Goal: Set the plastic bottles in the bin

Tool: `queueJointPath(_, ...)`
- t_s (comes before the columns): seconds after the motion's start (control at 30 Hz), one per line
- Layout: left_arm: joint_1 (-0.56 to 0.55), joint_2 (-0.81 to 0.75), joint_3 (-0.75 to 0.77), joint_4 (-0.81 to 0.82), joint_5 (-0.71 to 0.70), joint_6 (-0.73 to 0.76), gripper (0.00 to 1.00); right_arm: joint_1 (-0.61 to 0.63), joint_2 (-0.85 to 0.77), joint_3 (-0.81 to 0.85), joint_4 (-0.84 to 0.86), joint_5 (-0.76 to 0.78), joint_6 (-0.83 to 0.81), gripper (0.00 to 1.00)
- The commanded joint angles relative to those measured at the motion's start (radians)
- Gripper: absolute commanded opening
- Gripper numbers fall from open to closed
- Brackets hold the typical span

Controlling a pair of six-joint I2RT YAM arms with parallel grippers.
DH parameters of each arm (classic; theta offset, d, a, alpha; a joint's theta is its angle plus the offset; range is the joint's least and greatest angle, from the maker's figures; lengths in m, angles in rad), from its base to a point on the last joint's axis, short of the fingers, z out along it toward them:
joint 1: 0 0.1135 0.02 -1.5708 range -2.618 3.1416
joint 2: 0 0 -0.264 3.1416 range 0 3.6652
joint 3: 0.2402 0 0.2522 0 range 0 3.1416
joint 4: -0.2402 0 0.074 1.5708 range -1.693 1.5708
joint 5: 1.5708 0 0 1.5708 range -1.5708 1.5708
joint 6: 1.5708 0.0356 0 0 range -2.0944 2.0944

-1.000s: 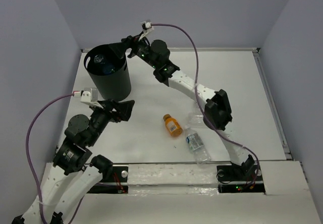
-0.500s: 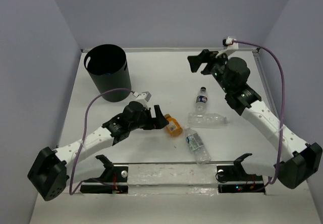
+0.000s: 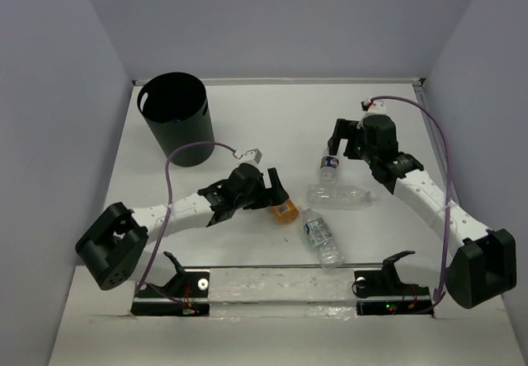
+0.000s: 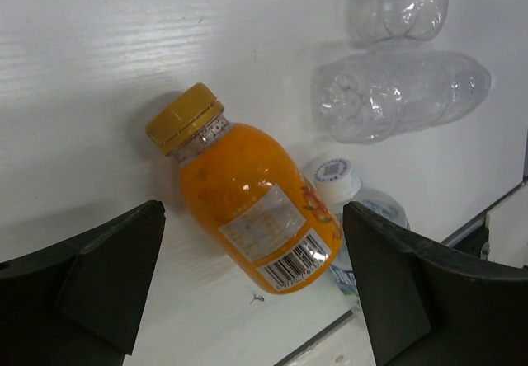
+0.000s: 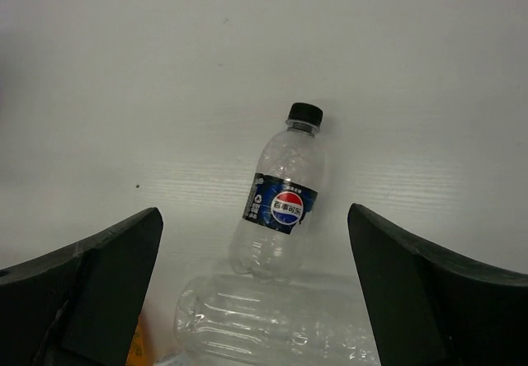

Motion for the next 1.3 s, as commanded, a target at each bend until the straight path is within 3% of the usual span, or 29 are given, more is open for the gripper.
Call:
queueJointPath(0.0,-0.008,0.053,0.081,0.015,-0.059,-0.014,0.99,-0.029,0.085,0.022,0.002,-0.057,-0.019,1.0)
queueJointPath(0.17,-0.018,0.169,0.129,0.02,-0.06,-0.003,0.99,-0.039,0.19,0.057,0.004,-0.084,-0.017,1.0)
queueJointPath(0.43,-0.022,0.228,0.124,0.04,-0.124,0.015,0.99,-0.039,0.34,0.1,0.025,-0.101,-0.014,1.0)
queueJointPath(0.67,-0.022,0.22,0.118,0.037,-0.224,0.052,0.8,-0.039,0.473,0.172,0.033,-0.116,-0.022,0.98)
queueJointPath(0.87,-0.02,0.055,0.14,-0.037,-0.385,0.132,0.74,-0.039,0.552,0.221,0.036,-0.105,-0.014,0.91)
queueJointPath(0.97,-0.017,-0.052,0.231,-0.074,-0.538,0.26,0.73,-0.039,0.579,0.238,0.034,-0.105,-0.014,0.85)
queueJointPath(1.17,0.102,-0.148,0.411,-0.085,-0.575,0.369,0.7,-0.039,0.613,0.257,0.037,-0.122,-0.014,0.75)
queueJointPath(1.2,0.122,-0.147,0.445,-0.086,-0.58,0.391,0.7,-0.039,0.616,0.26,0.04,-0.125,-0.017,0.65)
queueJointPath(1.27,0.172,-0.139,0.543,-0.089,-0.598,0.46,0.7,-0.039,0.616,0.264,0.042,-0.128,-0.023,0.61)
